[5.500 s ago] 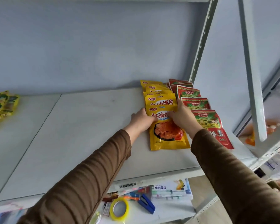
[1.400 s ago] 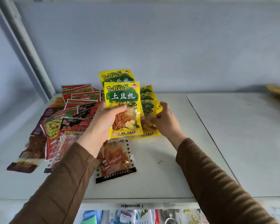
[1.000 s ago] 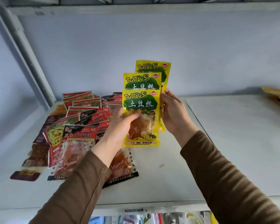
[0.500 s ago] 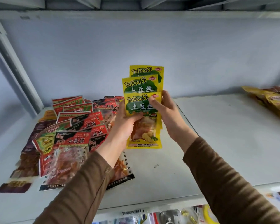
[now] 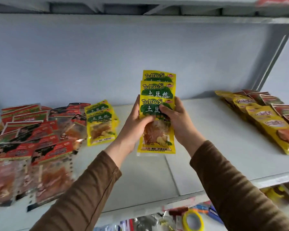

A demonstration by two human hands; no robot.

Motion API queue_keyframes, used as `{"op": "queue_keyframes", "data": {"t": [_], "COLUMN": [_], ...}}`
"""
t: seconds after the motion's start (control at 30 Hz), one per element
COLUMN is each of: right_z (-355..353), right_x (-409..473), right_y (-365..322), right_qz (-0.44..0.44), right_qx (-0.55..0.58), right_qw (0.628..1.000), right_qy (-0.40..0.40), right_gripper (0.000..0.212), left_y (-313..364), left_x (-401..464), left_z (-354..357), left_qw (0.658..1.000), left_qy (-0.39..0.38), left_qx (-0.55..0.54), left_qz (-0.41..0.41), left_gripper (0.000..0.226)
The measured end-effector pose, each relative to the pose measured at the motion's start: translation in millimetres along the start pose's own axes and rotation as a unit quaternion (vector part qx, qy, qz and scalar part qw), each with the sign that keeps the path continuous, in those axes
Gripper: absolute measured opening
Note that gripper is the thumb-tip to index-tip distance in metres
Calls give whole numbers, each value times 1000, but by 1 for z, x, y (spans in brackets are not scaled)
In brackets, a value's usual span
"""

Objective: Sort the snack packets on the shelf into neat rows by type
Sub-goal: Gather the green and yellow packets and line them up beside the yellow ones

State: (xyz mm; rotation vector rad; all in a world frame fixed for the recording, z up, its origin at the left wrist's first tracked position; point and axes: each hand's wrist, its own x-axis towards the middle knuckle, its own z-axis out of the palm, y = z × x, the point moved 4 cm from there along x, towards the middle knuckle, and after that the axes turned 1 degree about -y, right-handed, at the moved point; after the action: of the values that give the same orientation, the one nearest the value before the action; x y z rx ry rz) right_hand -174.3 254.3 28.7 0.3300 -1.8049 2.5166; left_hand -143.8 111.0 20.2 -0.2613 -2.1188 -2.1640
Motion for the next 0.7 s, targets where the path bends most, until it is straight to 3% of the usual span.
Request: {"op": "queue_keyframes", "data": {"t": [0.1,0.3,0.5,0.7], "right_z": [-60,-152,-205,-252], "right_x": [15,43,65,93], "right_y": [-13,-21,-29,-34], "right_qz": [25,89,123,132], "right_qx": [-9,-66,-109,-224], "right_qw": [1000,992,984,960], "right_qy": [16,60,75,101], "right_gripper": [35,41,46,45], "left_y": [-7,-40,-59,-72], "left_x": [22,59,100,136], "left_z": [62,159,204,247], "left_qw": [1000,991,984,982], "left_qy": [-19,44,57,60], "left_qx": [-21,-108,-133,-127], "left_qz": [-8,-71,-105,-125], "left_gripper": [64,58,64,65]}}
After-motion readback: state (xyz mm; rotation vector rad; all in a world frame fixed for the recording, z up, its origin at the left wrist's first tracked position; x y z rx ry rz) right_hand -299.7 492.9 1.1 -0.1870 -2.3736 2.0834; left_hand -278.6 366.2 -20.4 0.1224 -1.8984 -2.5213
